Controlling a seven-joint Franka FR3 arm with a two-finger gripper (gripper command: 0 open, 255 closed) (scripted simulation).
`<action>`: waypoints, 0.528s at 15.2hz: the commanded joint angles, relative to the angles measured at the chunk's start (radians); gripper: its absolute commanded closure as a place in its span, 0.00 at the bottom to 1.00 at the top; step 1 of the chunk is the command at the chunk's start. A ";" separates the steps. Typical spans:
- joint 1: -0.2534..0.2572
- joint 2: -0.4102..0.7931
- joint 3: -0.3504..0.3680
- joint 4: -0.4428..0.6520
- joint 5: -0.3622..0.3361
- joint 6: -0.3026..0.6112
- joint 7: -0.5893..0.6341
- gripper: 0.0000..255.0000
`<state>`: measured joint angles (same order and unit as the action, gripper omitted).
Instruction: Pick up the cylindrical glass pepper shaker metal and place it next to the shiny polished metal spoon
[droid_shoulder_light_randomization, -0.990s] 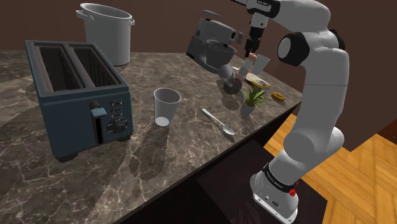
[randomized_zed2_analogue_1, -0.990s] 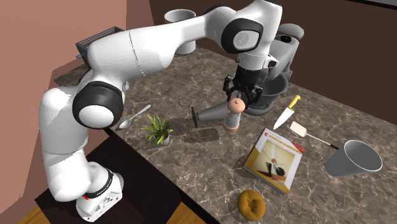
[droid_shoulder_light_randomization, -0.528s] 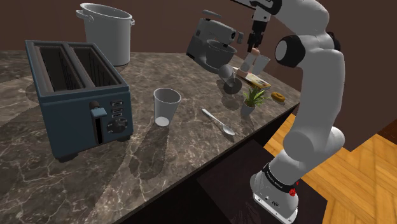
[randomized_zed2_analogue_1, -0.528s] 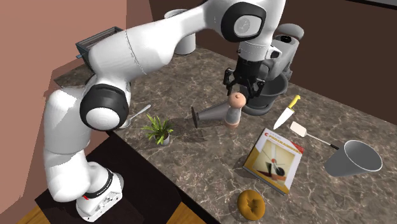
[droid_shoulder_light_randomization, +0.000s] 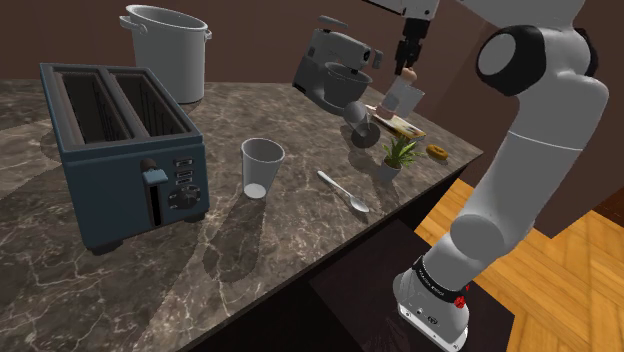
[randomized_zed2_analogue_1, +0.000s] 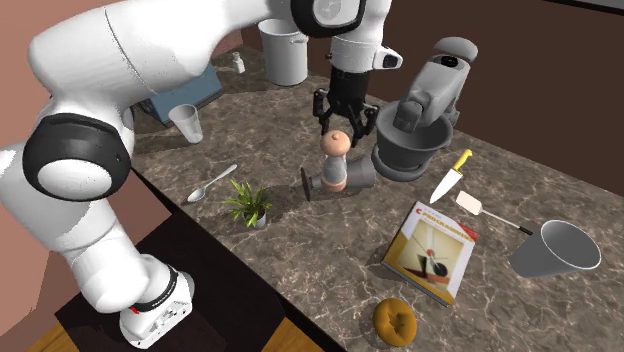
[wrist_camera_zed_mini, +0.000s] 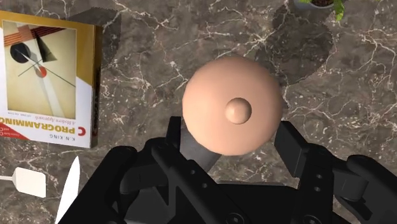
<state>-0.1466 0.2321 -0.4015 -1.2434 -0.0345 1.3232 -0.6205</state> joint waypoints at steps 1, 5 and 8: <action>0.035 -0.076 0.011 -0.071 -0.026 -0.004 0.038 1.00; 0.089 -0.203 0.044 -0.165 -0.065 -0.037 0.115 1.00; 0.121 -0.287 0.077 -0.214 -0.085 -0.073 0.174 1.00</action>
<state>-0.0351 -0.0236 -0.3343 -1.4390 -0.1111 1.2643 -0.4648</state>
